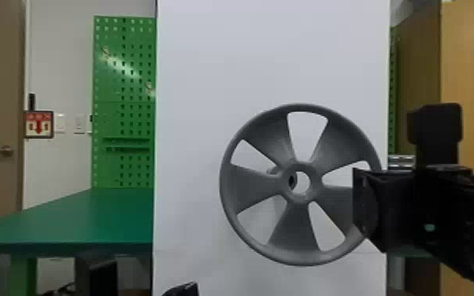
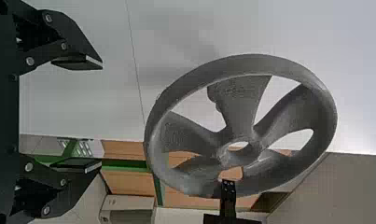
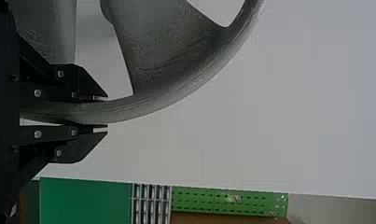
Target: Hold the wheel and insert it
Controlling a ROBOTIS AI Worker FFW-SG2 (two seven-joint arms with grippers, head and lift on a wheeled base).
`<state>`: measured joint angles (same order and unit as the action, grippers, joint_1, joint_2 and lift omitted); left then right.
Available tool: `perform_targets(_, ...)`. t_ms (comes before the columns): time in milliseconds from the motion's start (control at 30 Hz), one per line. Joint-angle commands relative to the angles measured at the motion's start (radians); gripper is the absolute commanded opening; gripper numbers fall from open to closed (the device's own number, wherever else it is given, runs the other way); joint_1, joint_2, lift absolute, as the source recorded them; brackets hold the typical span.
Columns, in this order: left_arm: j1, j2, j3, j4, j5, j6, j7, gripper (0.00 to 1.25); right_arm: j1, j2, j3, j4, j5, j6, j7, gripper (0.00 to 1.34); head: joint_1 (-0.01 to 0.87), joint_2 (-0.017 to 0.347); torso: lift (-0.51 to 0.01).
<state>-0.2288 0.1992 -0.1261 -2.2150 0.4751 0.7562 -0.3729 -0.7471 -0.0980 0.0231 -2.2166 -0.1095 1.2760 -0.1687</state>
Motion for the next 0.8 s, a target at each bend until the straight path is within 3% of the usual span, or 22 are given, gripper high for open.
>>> perform_targets(0,-0.001,0.002,-0.001,0.0,0.0,0.0,0.0,0.75,-0.001,0.0,0.001,0.0,0.001,0.0,0.0,0.31,0.0,0.009,-0.493)
perform_targets(767,-0.004,0.002,-0.007,0.005,0.002,0.0,0.0,0.75,-0.023,0.032,0.052,0.044,0.014,-0.035,0.0,0.31,0.0,0.009,-0.493)
